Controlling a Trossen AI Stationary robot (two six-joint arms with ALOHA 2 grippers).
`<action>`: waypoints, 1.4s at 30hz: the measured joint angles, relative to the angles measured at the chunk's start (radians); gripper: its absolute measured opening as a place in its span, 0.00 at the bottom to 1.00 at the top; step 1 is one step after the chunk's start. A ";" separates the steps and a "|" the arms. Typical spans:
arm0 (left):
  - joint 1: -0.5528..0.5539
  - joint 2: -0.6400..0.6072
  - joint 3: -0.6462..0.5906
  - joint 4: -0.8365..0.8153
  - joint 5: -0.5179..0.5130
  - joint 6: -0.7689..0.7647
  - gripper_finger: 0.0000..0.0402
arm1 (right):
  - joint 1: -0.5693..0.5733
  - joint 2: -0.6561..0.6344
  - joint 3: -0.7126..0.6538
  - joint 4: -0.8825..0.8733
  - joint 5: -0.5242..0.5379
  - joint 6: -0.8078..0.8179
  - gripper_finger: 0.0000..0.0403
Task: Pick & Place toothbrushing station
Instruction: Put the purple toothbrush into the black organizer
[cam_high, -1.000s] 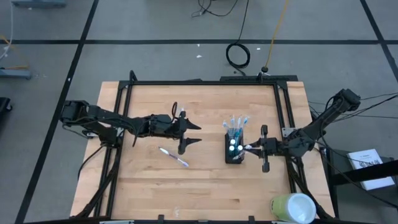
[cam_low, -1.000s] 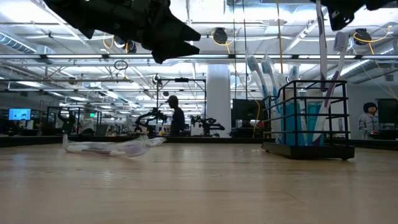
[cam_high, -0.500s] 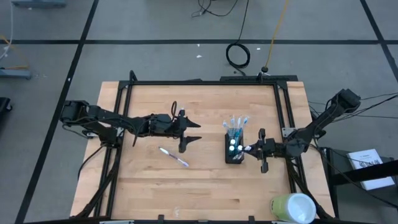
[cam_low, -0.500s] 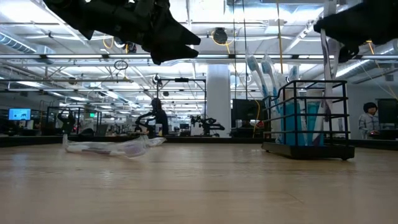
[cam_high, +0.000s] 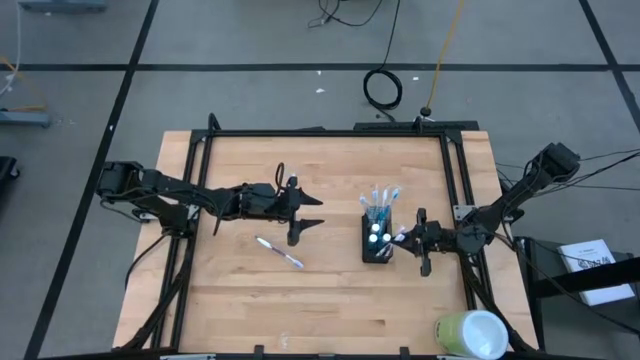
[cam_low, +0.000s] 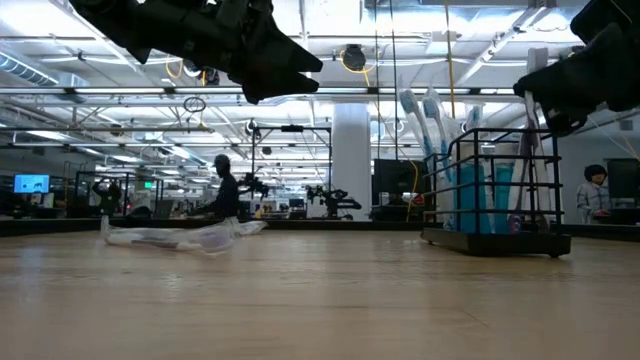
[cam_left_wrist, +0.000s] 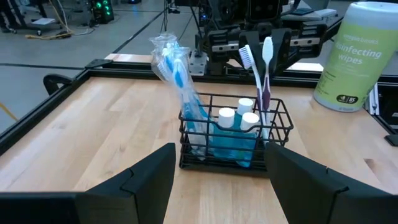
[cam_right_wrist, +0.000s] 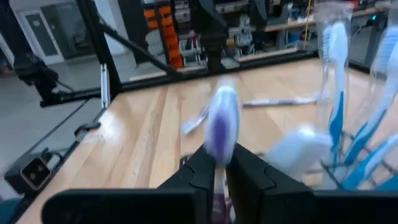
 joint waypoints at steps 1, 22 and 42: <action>0.000 0.000 0.000 0.000 0.000 0.001 0.62 | 0.000 0.000 0.000 -0.002 -0.001 0.000 0.07; -0.010 -0.122 0.000 -0.166 -0.023 -0.044 0.62 | 0.002 -0.131 -0.002 0.379 -0.053 -0.447 0.48; 0.064 0.102 0.000 -0.689 -0.311 -0.620 0.62 | 0.002 -0.165 -0.002 0.641 -0.179 -0.797 0.44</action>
